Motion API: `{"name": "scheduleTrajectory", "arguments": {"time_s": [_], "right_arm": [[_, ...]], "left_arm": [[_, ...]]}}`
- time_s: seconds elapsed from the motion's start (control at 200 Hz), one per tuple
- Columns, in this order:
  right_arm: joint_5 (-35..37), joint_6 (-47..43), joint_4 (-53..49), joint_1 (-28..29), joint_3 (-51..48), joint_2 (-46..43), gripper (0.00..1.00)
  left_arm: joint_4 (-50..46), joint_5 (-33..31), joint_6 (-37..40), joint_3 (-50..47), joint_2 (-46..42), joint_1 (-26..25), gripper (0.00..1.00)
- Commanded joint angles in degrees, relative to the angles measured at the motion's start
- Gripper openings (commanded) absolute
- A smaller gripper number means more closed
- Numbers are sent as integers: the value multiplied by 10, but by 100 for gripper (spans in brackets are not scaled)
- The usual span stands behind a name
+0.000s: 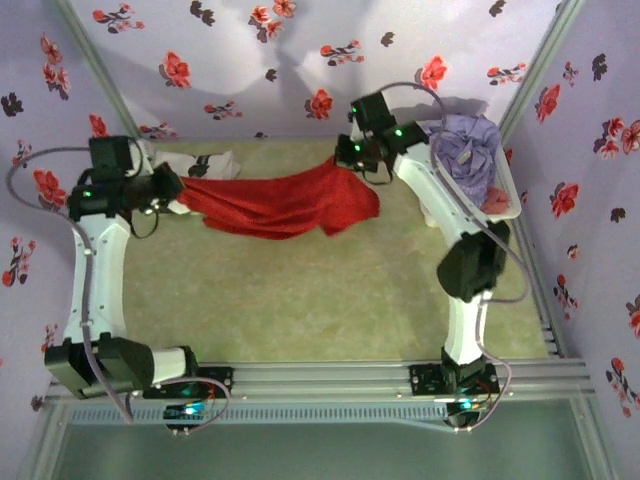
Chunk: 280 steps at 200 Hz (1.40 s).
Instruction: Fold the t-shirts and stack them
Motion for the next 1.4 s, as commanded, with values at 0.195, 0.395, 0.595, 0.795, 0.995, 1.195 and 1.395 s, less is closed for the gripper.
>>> {"name": "scheduleTrajectory", "arguments": {"time_s": [0.195,0.395,0.595,0.795,0.995,1.195,1.395], "right_arm": [[-100,-13,-94,14,349,123,0],[16,-16,-22,-54,-61,-63,0],[72,-14,8,-125,-299,-221,54],[93,-19,-17,-156,-365,-312,59],[106,-17,-57,-197,-386,-371,59],[86,-18,-71,-235,-426,-411,60],[70,-6,-64,-235,-464,-433,60]], "left_arm": [[-63,-61,5,178,-72,20,0],[-16,-163,-63,50,-121,-217,0],[48,-262,-176,-95,-109,-511,0],[156,-214,-233,-97,64,-681,0],[264,-106,-248,7,238,-731,0],[193,-111,-189,79,291,-731,48],[71,-110,-107,106,244,-587,75]]}}
